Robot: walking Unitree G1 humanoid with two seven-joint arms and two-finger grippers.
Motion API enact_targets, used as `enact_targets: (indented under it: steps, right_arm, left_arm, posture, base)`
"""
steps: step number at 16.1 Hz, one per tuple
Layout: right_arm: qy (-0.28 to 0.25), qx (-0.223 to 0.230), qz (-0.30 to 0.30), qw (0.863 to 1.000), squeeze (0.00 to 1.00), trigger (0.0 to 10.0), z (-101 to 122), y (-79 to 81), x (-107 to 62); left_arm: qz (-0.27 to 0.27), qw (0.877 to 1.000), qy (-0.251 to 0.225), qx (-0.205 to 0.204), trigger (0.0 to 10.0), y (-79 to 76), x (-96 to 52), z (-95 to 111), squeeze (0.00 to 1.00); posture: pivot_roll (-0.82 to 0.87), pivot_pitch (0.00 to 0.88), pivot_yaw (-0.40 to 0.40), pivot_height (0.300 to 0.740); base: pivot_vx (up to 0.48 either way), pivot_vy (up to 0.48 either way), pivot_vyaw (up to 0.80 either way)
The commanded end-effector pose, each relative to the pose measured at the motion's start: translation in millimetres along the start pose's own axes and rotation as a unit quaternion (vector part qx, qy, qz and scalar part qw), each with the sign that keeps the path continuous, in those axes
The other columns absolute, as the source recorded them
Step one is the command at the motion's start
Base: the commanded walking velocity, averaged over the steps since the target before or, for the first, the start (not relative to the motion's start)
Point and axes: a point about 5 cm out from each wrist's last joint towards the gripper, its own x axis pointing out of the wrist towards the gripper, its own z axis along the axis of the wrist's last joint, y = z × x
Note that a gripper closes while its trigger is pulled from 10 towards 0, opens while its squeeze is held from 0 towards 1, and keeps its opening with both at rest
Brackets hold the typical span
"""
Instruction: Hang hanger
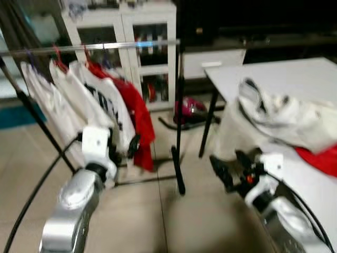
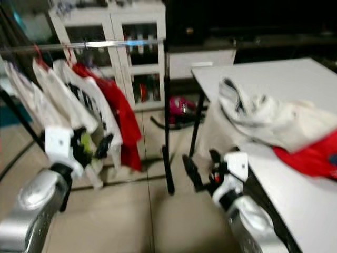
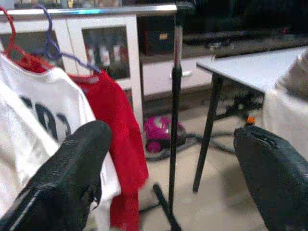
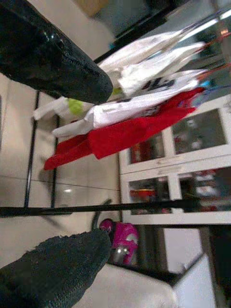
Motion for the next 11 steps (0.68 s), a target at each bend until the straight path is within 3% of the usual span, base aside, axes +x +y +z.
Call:
enact_targets:
  steps: [1,3,5,11]
  right_arm:
    - [-0.001,0.001,0.013,1.0,1.0,10.0,1.6,4.4,6.3]
    - [-0.006,-0.003,0.013,1.0,1.0,10.0,2.7,4.3,10.2]
    - [-0.019,-0.011,-0.018,1.0,1.0,10.0,7.0,1.6,13.9]
    - [-0.039,-0.035,-0.015,0.999,1.0,10.0,17.4,6.1,17.2]
  left_arm:
    - [0.011,1.0,0.012,0.005,10.0,5.8,-2.4,-3.8,1.0]
    - [0.009,1.0,0.014,0.017,10.0,7.5,-2.9,-2.6,1.0]
    - [-0.004,1.0,0.012,0.028,10.0,7.2,-0.6,1.3,1.0]
    - [-0.022,0.999,0.008,0.027,10.0,0.9,2.5,4.7,1.0]
  posture:
    - [0.14,0.006,0.02,0.74]
    - [0.15,0.006,0.018,0.74]
    - [0.15,0.008,0.02,0.74]
    - [0.14,0.013,0.024,0.74]
  base:
    - [0.412,0.0,0.8]
    - [0.412,0.0,0.77]
    - [0.412,0.0,0.0]
    - [0.413,0.0,0.0]
